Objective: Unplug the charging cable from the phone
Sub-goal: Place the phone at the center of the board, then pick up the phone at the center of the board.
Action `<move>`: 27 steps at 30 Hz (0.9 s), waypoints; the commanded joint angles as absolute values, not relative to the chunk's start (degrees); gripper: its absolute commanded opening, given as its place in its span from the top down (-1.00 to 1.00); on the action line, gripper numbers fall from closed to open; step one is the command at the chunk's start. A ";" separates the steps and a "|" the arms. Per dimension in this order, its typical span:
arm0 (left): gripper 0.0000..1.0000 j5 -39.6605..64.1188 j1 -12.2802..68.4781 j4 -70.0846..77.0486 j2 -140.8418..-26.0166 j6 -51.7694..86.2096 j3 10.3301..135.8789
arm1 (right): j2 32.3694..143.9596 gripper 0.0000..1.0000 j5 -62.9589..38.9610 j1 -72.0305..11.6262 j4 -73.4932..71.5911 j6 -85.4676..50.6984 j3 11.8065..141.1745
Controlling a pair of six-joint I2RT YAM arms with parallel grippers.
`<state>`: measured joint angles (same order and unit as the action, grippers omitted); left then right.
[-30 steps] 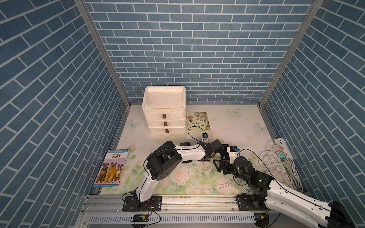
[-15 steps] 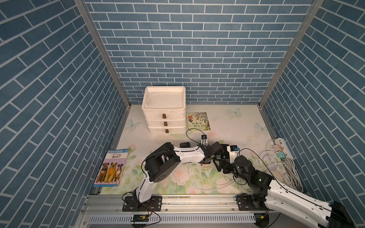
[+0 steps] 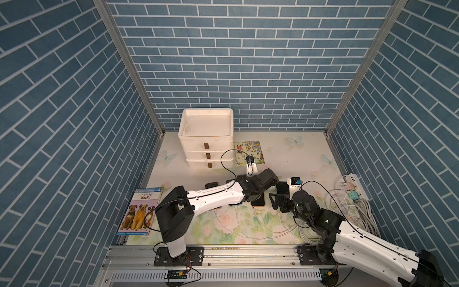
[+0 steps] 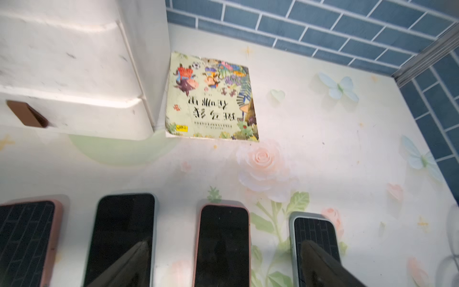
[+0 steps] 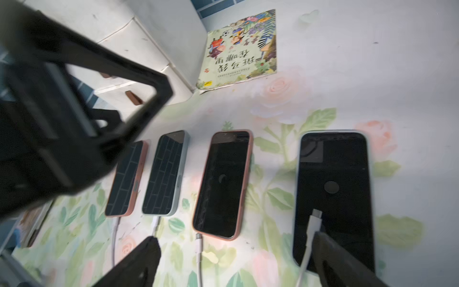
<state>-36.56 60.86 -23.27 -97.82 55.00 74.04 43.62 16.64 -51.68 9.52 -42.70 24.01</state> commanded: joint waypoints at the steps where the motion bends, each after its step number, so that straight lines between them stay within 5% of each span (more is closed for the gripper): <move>1: -1.00 -37.11 58.53 -26.48 -97.51 50.52 70.16 | 41.02 -0.99 27.96 -51.44 13.52 -45.96 24.40; 6: -1.00 -28.65 54.21 -29.18 -98.14 50.72 66.10 | 33.21 -0.99 24.19 -51.21 5.85 -43.31 20.96; 16: -1.00 -24.31 51.83 -32.43 -101.31 50.92 66.08 | 49.01 -0.95 17.05 -51.15 4.27 -37.85 26.13; 27: -0.90 -18.09 48.78 -29.35 -102.24 49.30 62.36 | 50.85 -0.89 14.34 -51.25 2.01 -38.14 24.31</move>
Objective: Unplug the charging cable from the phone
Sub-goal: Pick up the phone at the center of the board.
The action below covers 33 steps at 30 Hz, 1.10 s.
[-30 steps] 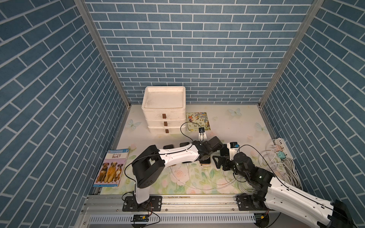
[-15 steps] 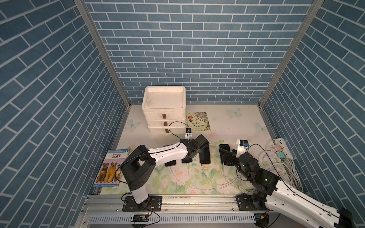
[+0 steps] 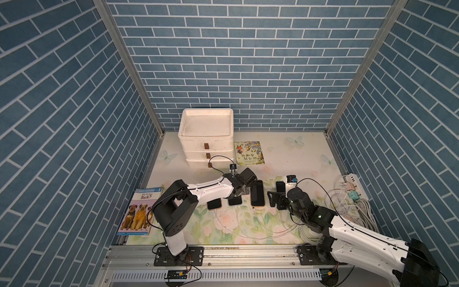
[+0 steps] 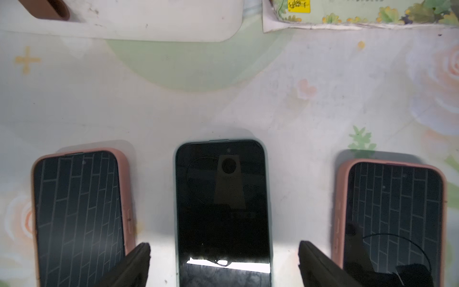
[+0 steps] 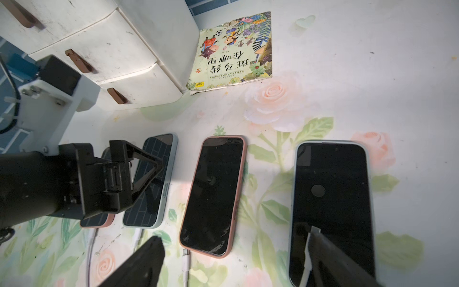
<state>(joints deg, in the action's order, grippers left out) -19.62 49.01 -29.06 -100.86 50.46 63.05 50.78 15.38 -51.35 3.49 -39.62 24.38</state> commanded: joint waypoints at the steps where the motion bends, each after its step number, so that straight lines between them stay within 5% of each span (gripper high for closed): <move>1: -0.89 -17.83 48.78 -29.35 -102.41 49.20 62.21 | 50.87 -0.88 14.19 -51.24 1.95 -38.14 24.26; 22: -0.74 -15.34 48.79 -28.42 -105.56 49.39 60.07 | 50.19 -0.82 12.48 -51.41 0.68 -38.32 23.03; 33: -0.89 -13.55 48.87 -27.77 -105.30 50.53 56.70 | 49.31 -0.83 12.81 -51.42 1.25 -38.32 22.74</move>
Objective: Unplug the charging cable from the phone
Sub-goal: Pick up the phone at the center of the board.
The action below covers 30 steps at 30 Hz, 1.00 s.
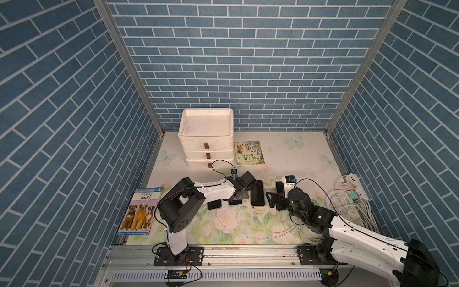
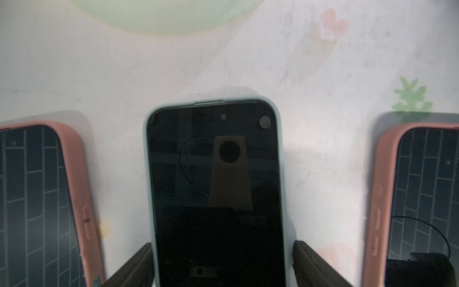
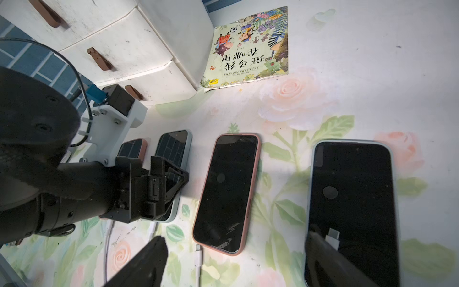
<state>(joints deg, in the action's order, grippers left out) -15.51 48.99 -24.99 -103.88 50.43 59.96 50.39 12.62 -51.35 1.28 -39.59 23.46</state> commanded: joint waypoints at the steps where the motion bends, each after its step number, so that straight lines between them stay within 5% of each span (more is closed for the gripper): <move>1: -0.91 -13.46 48.87 -27.66 -104.65 50.80 56.14 | 49.08 -0.82 12.87 -51.42 1.28 -38.32 22.64; 15: -0.80 -10.98 50.84 -25.95 -105.02 53.07 55.67 | 48.49 -0.82 13.51 -51.46 1.51 -38.15 22.68; 24: -0.49 -10.21 50.89 -24.64 -106.30 53.45 55.87 | 47.20 -0.82 14.14 -51.40 2.86 -37.97 22.91; 30: -0.07 -10.11 50.89 -23.68 -106.62 54.25 55.73 | 47.91 -0.83 13.22 -51.42 2.54 -37.72 23.29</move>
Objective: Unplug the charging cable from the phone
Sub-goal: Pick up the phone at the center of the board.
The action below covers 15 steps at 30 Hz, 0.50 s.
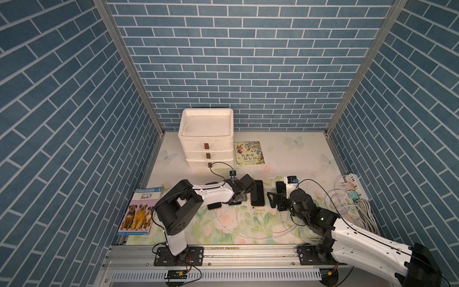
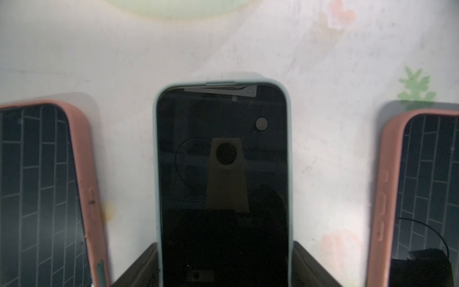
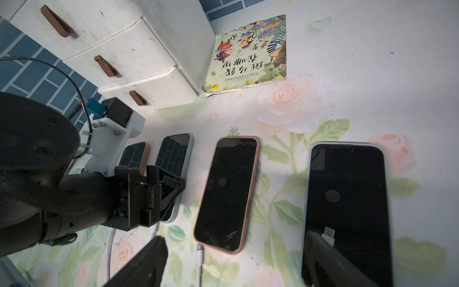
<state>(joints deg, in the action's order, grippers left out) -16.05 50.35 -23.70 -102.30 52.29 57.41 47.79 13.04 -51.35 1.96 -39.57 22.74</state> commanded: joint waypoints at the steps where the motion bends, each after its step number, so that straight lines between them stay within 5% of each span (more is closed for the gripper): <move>1: 0.05 -10.10 50.89 -23.42 -106.61 54.33 55.77 | 48.26 -0.83 12.75 -51.42 2.13 -37.70 23.21; 9: 1.00 -11.89 50.98 -22.76 -105.81 55.08 57.56 | 54.41 -0.89 16.70 -58.42 -0.19 -38.10 24.43; 15: 1.00 -15.31 51.56 -22.19 -102.64 55.83 57.93 | 58.62 -0.93 24.61 -63.89 -0.46 -39.72 25.48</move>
